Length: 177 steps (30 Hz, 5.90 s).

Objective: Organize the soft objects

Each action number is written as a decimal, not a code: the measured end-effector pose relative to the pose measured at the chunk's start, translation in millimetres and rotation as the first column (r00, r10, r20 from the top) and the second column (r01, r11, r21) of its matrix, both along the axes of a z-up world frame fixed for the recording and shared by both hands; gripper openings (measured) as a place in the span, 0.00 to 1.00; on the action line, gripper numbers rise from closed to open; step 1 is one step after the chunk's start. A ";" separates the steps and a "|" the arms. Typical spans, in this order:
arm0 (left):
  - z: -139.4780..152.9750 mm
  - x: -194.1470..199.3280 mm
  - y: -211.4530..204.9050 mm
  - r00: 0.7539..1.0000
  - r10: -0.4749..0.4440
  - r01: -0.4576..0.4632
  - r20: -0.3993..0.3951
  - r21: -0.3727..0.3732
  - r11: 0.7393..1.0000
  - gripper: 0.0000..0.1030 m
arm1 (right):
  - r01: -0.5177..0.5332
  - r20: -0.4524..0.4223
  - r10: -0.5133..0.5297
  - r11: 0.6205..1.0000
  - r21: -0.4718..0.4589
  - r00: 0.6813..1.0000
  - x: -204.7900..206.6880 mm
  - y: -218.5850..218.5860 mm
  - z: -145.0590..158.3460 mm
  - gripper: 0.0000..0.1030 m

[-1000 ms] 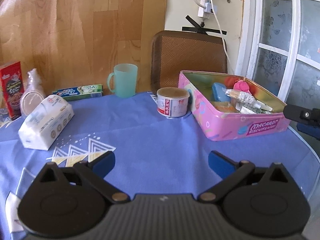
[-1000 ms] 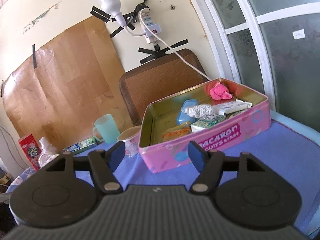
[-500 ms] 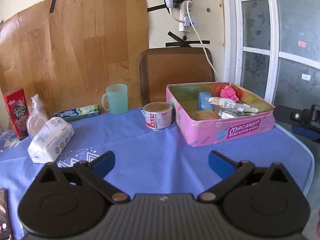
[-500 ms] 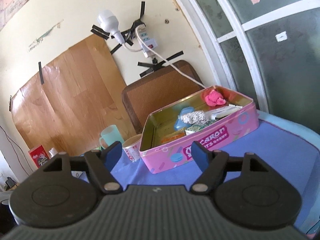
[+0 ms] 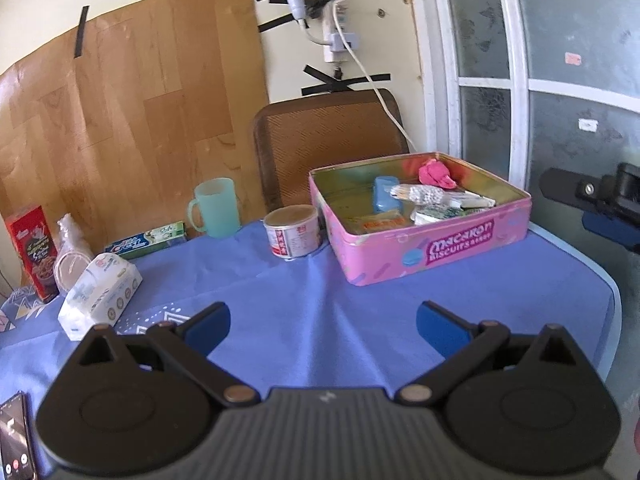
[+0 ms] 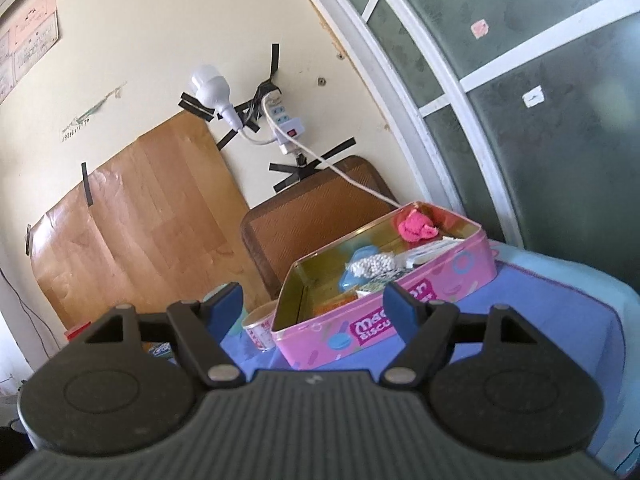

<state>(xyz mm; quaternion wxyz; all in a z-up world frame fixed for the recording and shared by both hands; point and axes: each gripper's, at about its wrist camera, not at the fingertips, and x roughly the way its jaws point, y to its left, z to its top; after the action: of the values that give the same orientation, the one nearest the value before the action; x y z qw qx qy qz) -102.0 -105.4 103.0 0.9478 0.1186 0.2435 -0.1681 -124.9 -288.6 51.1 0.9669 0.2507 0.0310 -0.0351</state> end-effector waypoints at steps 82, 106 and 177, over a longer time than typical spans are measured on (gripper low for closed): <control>-63.7 61.9 38.3 0.974 0.072 -0.092 -0.217 -0.081 0.992 1.00 | -0.131 -0.226 0.101 0.984 -0.124 0.969 59.2 47.5 -35.5 0.81; -88.5 134.9 48.2 0.968 0.074 -0.097 -0.240 -0.082 0.992 1.00 | -0.077 -0.280 0.033 0.986 -0.148 0.960 122.4 53.3 -43.7 0.81; -71.5 120.1 69.8 0.974 0.140 -0.155 -0.175 -0.073 0.985 1.00 | -0.072 -0.233 0.027 0.980 -0.185 0.972 112.7 75.6 -39.0 0.89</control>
<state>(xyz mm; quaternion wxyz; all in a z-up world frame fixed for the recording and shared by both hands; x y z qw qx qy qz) 18.1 -35.6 31.5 0.9378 0.0441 0.3239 -0.1170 -12.2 -213.0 12.1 0.9771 0.1497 0.1450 -0.0424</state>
